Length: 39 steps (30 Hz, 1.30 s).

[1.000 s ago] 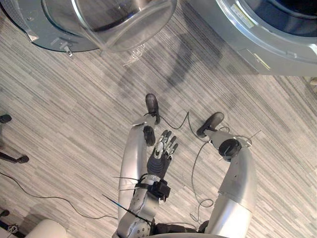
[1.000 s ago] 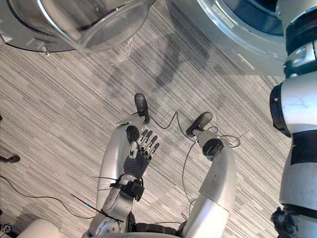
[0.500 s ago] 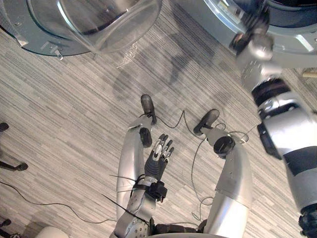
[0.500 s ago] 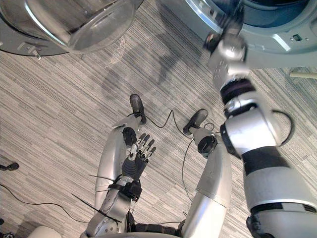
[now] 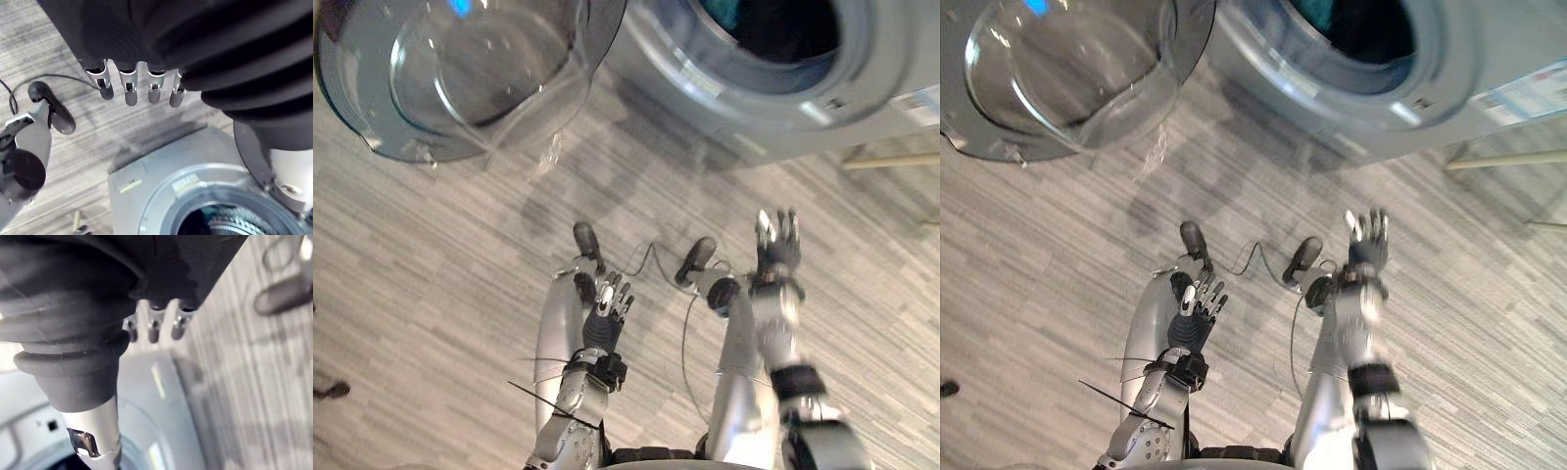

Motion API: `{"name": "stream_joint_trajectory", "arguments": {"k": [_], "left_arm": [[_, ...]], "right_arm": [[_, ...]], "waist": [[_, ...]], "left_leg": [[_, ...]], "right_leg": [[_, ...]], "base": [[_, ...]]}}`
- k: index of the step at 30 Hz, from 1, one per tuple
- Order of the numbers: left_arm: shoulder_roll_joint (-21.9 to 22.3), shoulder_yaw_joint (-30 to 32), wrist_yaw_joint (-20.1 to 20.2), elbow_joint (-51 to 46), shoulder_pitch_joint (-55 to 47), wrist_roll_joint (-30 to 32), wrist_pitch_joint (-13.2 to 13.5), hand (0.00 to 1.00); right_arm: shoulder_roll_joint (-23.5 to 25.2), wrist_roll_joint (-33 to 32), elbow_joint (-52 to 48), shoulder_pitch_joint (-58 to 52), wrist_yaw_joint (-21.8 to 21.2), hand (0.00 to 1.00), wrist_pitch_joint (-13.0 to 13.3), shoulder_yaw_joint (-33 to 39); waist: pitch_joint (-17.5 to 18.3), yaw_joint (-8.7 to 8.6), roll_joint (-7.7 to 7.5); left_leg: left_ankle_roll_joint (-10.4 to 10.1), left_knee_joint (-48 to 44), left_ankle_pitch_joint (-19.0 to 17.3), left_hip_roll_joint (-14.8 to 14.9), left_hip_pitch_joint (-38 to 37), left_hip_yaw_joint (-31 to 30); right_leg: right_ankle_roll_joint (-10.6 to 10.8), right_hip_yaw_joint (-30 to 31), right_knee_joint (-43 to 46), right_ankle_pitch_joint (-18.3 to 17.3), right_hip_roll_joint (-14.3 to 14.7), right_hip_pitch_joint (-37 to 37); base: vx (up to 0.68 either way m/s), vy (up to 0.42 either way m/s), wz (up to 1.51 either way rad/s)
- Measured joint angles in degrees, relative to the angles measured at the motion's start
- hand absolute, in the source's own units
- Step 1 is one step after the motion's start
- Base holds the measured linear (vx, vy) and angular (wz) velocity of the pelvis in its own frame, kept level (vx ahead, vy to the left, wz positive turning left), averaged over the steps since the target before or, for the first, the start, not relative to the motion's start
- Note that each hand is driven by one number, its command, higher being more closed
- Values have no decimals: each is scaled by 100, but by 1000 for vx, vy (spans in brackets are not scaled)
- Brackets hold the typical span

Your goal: Pick up the laundry basket with both hands and put the clothes into the washing machine.

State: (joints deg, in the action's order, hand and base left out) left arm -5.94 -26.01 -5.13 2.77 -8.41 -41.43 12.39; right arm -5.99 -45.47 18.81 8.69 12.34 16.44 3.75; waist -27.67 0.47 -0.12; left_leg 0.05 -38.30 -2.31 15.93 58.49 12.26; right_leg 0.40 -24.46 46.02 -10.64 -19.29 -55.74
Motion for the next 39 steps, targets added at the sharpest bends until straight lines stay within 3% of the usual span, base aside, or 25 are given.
{"name": "stream_joint_trajectory", "arguments": {"k": [2, 5, 6, 7, 8, 9, 10, 11, 12, 13, 15, 20, 25, 29, 31, 35, 39], "left_arm": [[-8, 4, 69, 93, 10, 83, 6, 0], [3, 43, 233, 291, -31, 207, 30, 0], [9, 93, 265, 282, -74, 233, 34, 0], [7, 202, 298, 274, -138, 281, 46, 0], [-57, 264, 341, 254, -228, 299, 40, 0], [-67, 361, 368, 270, -247, 335, 38, 0], [-13, 474, 376, 260, -267, 370, 42, 0], [36, 575, 381, 294, -340, 381, 31, 0], [94, 590, 399, 324, -424, 392, 24, 0], [37, 599, 431, 335, -408, 420, 21, 0], [79, 852, 516, 371, -296, 604, -55, 0], [267, 1516, 516, 64, -340, 861, -77, 0], [306, 2665, 323, -200, -337, 1073, -60, 0], [340, 3784, -159, -564, -341, 1127, 210, 0], [352, 4028, -281, -628, -403, 1135, 325, 0], [497, 4245, -453, -770, -626, 1319, 422, 0], [839, 4391, -703, -846, -820, 1395, 428, 0]], "right_arm": [[102, 368, 10, -625, -24, 0, -3, 136], [314, 825, 221, -1551, -142, 0, -67, 382], [357, 924, 346, -1645, -145, 0, -83, 433], [485, 1063, 594, -1872, -134, 0, -148, 568], [624, 1212, 905, -2178, -135, 0, -190, 679], [682, 1240, 1097, -2230, -136, 0, -218, 703], [678, 1305, 1385, -2268, -146, 0, -313, 722], [665, 1401, 1706, -2276, -156, 0, -401, 744], [614, 1420, 1886, -2398, -232, 0, -452, 831], [703, 1442, 2003, -2437, -273, 0, -469, 901], [748, 1468, 2502, -2546, -372, 0, -681, 1200], [692, 1463, 2974, -2675, -373, 0, -812, 1741], [641, 1433, 3012, -2398, -385, 0, -812, 1819], [469, 1571, 3526, -1843, -525, 0, -804, 1531], [316, 1884, 3797, -1559, -540, 0, -805, 1183], [78, 2385, 4001, -1095, -632, 0, -809, 592], [86, 2483, 4171, -908, -622, 0, -828, 381]], "waist": [[38, -47, -59], [439, -121, -143], [542, -117, -163], [664, -155, -224], [864, -261, -364], [941, -272, -371], [1048, -223, -370], [1158, -152, -323], [1355, -135, -139], [1384, -145, -257], [1543, -183, -137], [2171, -226, 91], [2452, -265, 298], [2461, -97, 318], [2444, 56, 332], [2399, 196, 497], [2322, 373, 399]], "left_leg": [[-75, 414, 48, -31, -586, 128], [-237, 1439, 147, -87, -1729, 343], [-286, 1611, 172, -84, -1930, 397], [-383, 1814, 233, -107, -2354, 545], [-536, 2006, 306, -262, -2696, 595], [-536, 1806, 338, -261, -2731, 543], [-465, 1197, 254, -198, -2747, 435], [-461, 1003, 232, -189, -3160, 424], [-471, 1687, -132, -185, -3702, 450], [-458, 1770, -133, -290, -3876, 532], [-520, 2094, -86, -289, -4413, 603], [-615, 3042, 144, -450, -5388, 652], [-569, 3234, 241, -499, -5802, 459], [-548, 2871, 259, -479, -5916, 80], [-548, 2543, 259, -468, -5864, -95], [-511, 1799, 341, -467, -5279, -671], [-719, 1674, 807, -603, -5038, -1172]], "right_leg": [[65, -46, -329, 28, 51, 517], [223, -161, -1229, 109, 307, 1532], [190, -171, -1062, 119, 333, 1630], [196, 88, -286, -61, 310, 1908], [228, 172, -664, -561, 305, 2600], [29, 139, -705, -617, 310, 2669], [80, 74, -844, -624, 326, 2848], [176, -12, -1155, -537, 396, 3181], [160, -185, -1312, -403, 475, 3426], [142, -192, -1336, -358, 373, 3486], [212, -264, -1665, -270, 460, 4030], [304, -368, -2365, -123, 648, 4863], [314, -497, -2835, -28, 799, 5416], [308, -688, -3490, 192, 1015, 6131], [304, -696, -3811, 300, 1093, 6385], [280, -885, -4061, 367, 1159, 6459], [133, -1089, -4079, 428, 961, 6427]], "base": [[-74, -63, 7], [-9, -93, -3], [62, -150, -5], [86, -222, 50], [91, -257, 67], [50, -226, 51], [68, -138, -22], [147, -53, -54], [184, 2, -53], [144, 21, -24], [74, -11, -4], [123, 3, -2], [149, 8, 11], [119, -56, 19], [37, -79, 5], [-6, -55, 21], [-5, -45, 18]]}}
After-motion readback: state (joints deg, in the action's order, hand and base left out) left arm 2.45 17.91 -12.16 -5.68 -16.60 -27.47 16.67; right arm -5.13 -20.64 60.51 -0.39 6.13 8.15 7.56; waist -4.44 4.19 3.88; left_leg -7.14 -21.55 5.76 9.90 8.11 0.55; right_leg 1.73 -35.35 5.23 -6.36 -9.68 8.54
